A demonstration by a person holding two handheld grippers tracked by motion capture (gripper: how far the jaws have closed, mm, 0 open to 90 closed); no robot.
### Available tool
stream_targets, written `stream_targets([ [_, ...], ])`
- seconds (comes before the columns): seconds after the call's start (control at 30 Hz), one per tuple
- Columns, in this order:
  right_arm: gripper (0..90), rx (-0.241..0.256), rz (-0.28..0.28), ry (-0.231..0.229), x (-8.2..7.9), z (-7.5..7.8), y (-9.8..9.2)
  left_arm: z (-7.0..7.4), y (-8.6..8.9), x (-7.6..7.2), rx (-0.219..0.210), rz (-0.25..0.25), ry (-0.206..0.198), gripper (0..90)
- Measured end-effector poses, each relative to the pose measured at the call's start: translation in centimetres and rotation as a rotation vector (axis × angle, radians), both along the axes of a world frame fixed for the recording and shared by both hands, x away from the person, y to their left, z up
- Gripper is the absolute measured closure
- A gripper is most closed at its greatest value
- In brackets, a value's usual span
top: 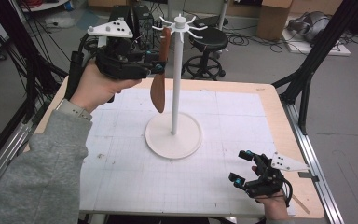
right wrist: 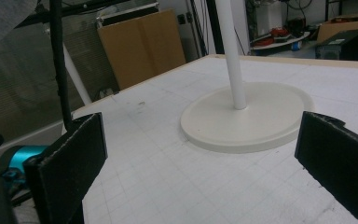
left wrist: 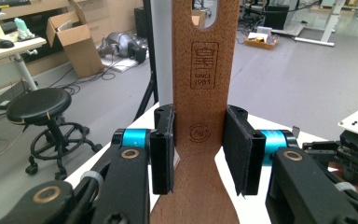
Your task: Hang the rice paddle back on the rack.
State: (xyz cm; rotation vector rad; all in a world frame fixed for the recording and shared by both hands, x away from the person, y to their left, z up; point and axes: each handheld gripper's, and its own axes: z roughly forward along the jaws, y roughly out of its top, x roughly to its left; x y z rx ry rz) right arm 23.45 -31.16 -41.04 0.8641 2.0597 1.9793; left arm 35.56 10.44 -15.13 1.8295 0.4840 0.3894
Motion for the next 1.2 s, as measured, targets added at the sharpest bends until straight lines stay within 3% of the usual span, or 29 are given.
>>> stream_targets([
  [0.43,1.1,-0.002,0.002,0.003,0.0,0.0,0.0,-0.4,-0.2,0.0,0.002,0.003,-0.013,63.0],
  [0.5,1.1,-0.003,0.004,0.01,-0.1,0.0,0.0,-0.6,-0.2,-0.1,0.007,-0.009,-0.046,56.5],
  [0.6,1.2,-0.004,0.004,0.006,-0.1,0.0,0.1,-0.9,0.0,-0.3,-0.007,-0.015,-0.058,45.8],
  [0.93,1.2,-0.013,0.008,0.006,0.0,-0.1,0.3,-2.0,2.2,-0.7,-0.062,-0.016,-0.054,17.2],
  [1.2,1.2,-0.024,0.015,0.01,0.1,-0.1,0.6,-3.1,4.0,-1.4,-0.068,-0.01,-0.056,5.7],
])
